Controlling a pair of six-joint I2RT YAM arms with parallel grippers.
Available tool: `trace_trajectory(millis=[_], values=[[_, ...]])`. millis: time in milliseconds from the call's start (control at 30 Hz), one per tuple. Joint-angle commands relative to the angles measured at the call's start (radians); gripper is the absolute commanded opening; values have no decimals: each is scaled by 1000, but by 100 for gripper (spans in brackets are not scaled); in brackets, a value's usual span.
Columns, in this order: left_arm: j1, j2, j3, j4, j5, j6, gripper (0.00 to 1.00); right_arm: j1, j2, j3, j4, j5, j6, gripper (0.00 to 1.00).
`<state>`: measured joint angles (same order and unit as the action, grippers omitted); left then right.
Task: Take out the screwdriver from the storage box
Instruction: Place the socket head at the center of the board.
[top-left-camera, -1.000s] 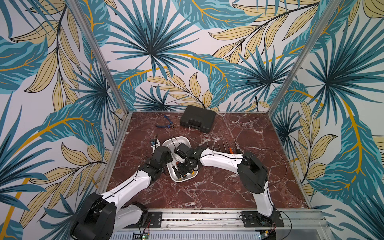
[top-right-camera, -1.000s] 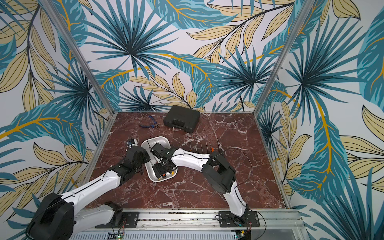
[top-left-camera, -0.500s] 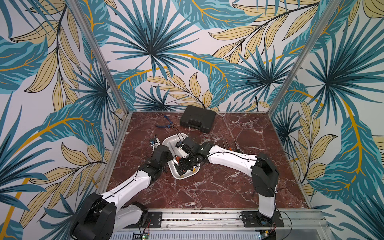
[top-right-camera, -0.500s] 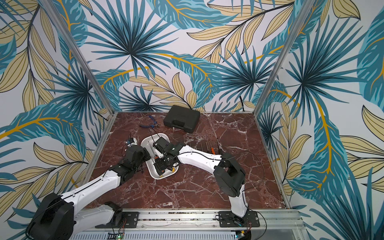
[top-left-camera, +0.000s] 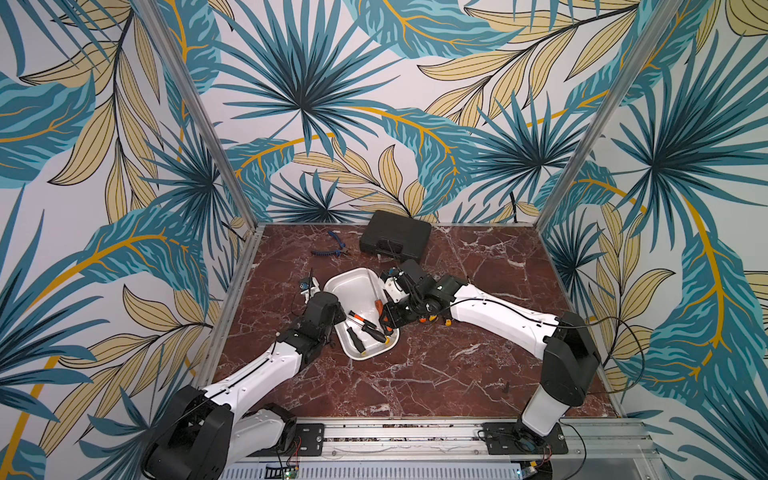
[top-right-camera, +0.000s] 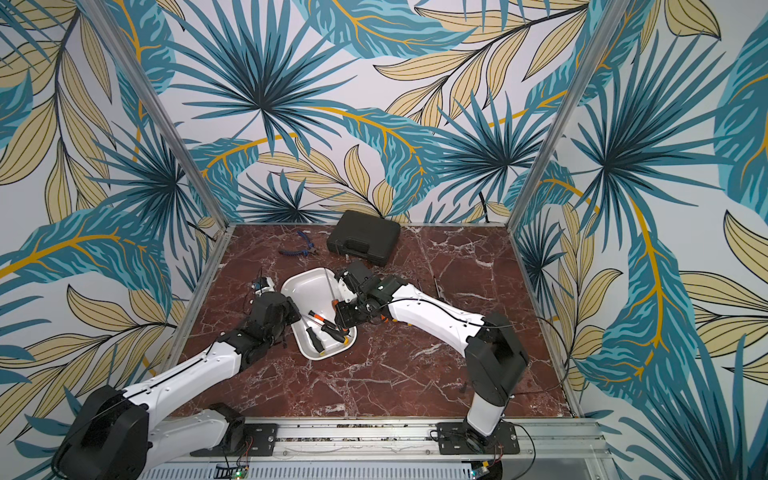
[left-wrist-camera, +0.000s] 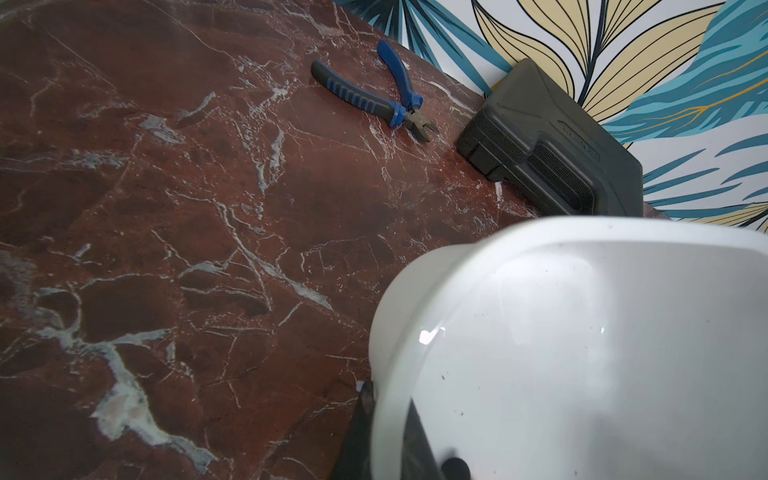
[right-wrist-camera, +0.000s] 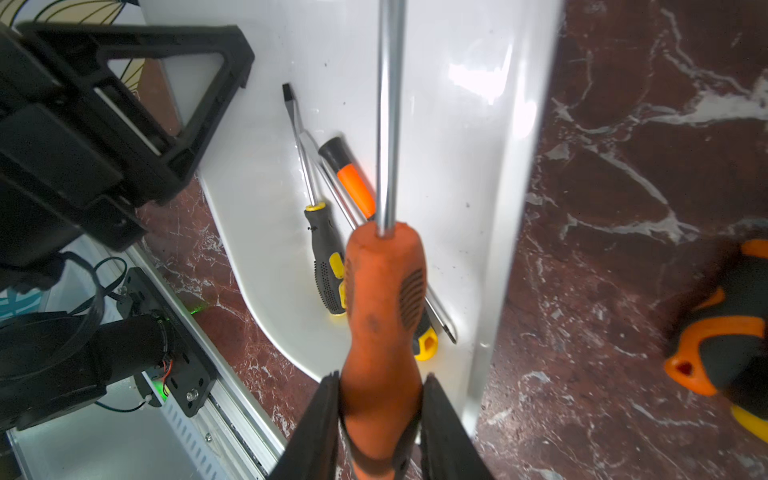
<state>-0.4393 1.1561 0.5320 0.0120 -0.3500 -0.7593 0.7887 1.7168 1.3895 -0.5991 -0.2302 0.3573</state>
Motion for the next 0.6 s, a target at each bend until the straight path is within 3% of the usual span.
trace_trajectory(millis=[0, 567], values=[[5, -24, -13, 63, -9, -14, 0, -44, -35, -44, 11, -16, 24, 13], [6, -36, -32, 77, -15, -14, 0, -199, 125, -43, -38, 15, 14, 13]])
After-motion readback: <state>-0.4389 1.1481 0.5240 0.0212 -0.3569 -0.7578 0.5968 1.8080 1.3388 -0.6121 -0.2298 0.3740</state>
